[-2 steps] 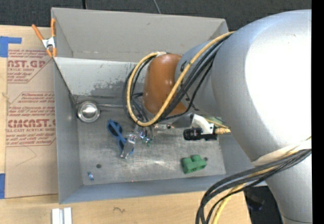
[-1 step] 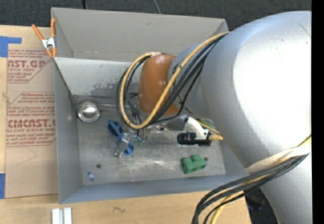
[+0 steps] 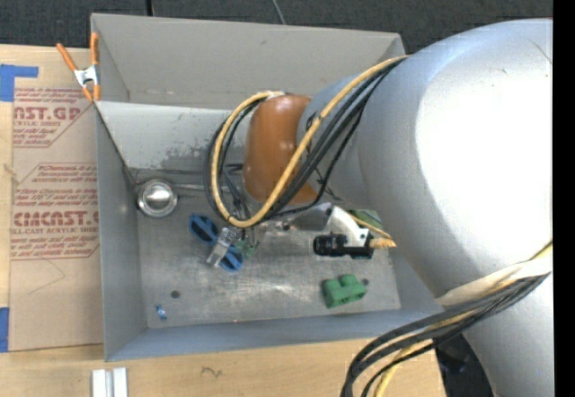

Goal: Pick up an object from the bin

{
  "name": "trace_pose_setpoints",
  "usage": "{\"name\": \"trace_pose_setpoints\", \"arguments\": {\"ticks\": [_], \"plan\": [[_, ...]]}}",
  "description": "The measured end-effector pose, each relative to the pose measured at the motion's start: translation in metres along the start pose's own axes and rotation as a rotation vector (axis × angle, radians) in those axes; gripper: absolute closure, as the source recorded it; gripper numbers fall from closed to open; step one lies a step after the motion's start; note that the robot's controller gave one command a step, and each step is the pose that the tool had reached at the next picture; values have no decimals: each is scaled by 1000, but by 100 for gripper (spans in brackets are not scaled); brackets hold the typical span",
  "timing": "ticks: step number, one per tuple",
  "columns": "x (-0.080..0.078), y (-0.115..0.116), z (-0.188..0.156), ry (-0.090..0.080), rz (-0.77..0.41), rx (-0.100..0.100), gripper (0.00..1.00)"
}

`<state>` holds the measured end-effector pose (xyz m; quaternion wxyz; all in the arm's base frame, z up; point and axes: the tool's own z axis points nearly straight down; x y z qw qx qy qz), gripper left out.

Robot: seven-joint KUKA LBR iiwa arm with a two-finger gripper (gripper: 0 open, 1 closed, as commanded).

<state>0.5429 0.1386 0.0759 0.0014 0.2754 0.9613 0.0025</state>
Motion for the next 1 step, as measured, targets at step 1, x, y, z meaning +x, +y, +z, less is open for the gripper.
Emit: {"name": "trace_pose_setpoints", "arguments": {"ticks": [1], "plan": [[25,-40,-131,-3,-316,3,100]]}}
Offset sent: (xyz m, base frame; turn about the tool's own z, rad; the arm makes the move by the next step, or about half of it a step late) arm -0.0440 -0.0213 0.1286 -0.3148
